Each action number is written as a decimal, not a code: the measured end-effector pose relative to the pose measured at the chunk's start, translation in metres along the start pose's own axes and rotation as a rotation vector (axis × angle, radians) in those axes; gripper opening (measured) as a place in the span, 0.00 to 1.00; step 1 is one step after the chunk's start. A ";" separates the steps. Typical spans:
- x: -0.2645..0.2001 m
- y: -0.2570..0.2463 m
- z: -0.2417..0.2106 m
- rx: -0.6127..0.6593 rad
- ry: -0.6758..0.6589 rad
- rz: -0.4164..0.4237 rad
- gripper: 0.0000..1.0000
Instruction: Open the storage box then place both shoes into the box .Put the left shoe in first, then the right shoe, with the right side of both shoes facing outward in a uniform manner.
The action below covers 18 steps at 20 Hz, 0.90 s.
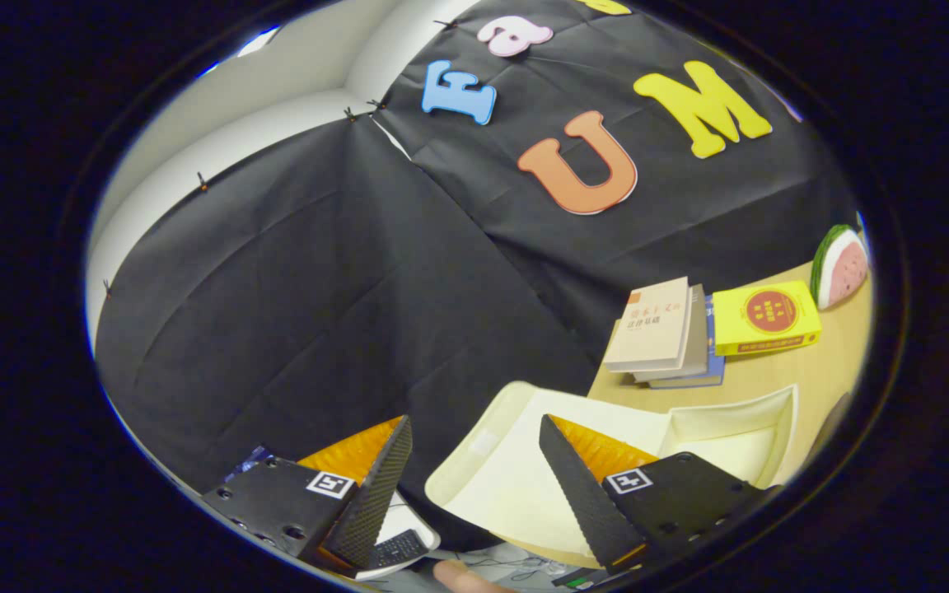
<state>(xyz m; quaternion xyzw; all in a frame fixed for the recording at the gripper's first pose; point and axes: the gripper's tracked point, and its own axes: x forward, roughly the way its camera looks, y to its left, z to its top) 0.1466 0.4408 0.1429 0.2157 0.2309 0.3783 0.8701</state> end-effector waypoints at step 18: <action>-0.181 -0.243 -0.018 -0.300 -0.109 -0.551 0.95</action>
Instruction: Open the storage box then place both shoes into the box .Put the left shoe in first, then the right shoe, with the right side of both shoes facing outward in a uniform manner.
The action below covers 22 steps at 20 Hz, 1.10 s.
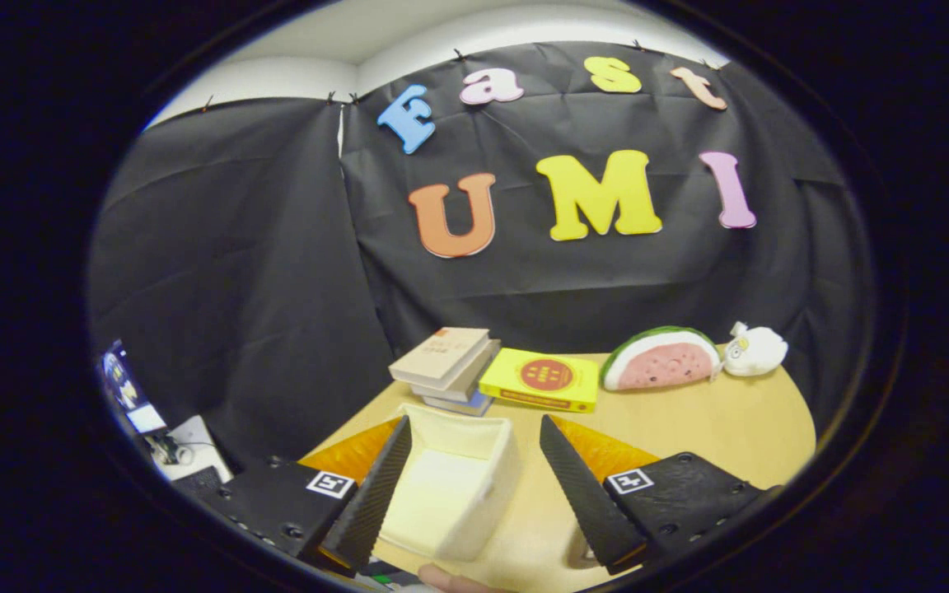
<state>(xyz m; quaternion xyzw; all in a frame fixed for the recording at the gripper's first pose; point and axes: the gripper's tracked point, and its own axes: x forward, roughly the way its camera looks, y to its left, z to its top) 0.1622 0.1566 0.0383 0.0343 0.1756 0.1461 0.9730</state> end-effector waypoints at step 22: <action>0.051 -0.192 -0.223 0.118 0.650 -0.215 0.45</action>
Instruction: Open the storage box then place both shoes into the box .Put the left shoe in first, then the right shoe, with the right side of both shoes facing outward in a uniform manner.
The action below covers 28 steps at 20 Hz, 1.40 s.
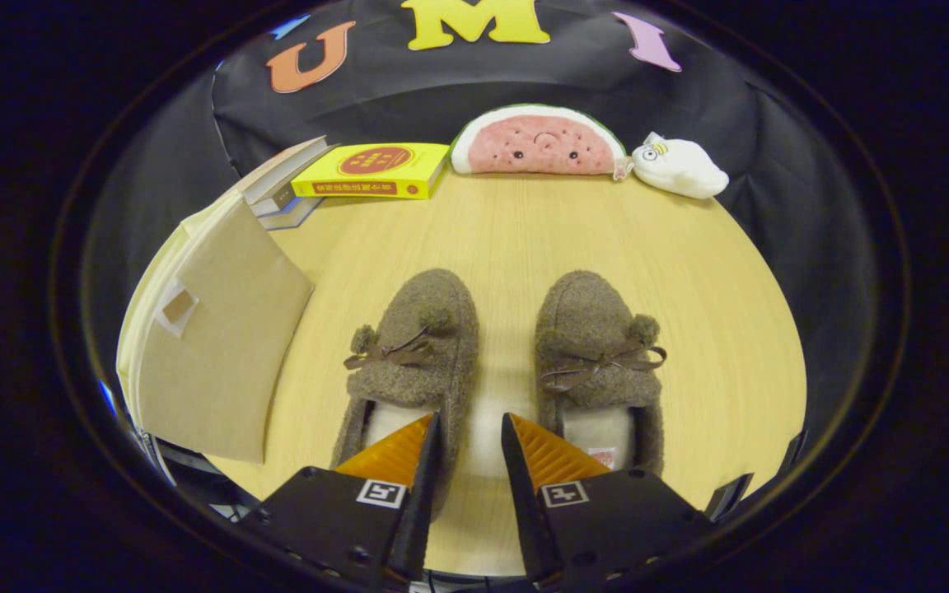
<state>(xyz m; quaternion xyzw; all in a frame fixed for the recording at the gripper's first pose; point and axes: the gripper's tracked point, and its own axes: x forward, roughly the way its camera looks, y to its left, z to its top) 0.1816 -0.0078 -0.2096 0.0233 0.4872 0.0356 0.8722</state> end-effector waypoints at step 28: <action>-0.195 0.138 0.112 0.204 -0.163 0.266 0.00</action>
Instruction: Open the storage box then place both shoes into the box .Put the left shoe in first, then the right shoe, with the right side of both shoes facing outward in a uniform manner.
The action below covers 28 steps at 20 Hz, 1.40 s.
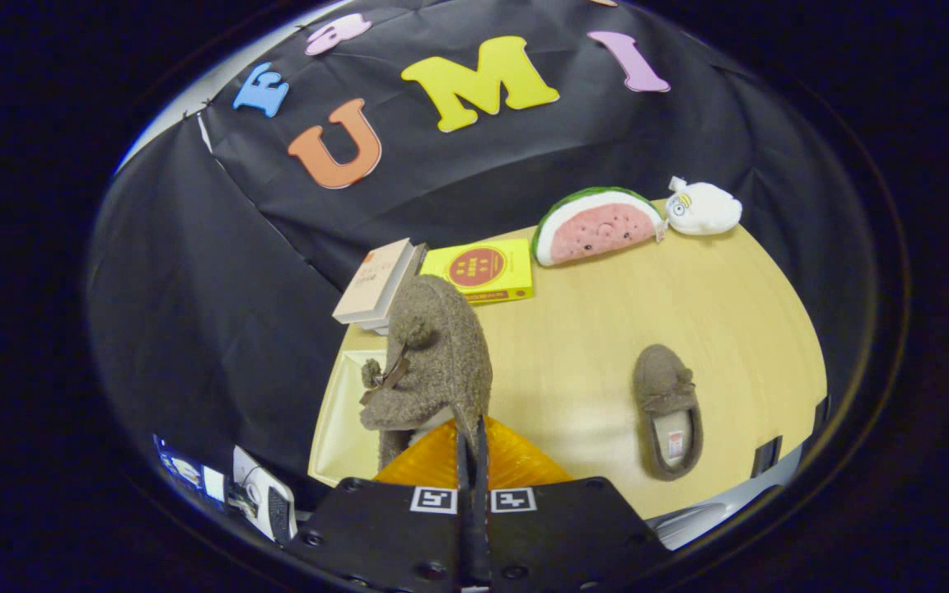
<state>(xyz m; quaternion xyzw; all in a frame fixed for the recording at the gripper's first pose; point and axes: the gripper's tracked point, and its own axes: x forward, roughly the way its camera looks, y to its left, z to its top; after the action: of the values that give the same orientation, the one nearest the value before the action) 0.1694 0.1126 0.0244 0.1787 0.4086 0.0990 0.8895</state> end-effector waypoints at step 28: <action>0.239 0.116 -0.152 -0.033 0.291 -0.148 0.02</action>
<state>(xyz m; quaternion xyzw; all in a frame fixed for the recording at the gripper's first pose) 0.2042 0.3323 -0.1861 0.1174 0.5436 0.0647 0.8286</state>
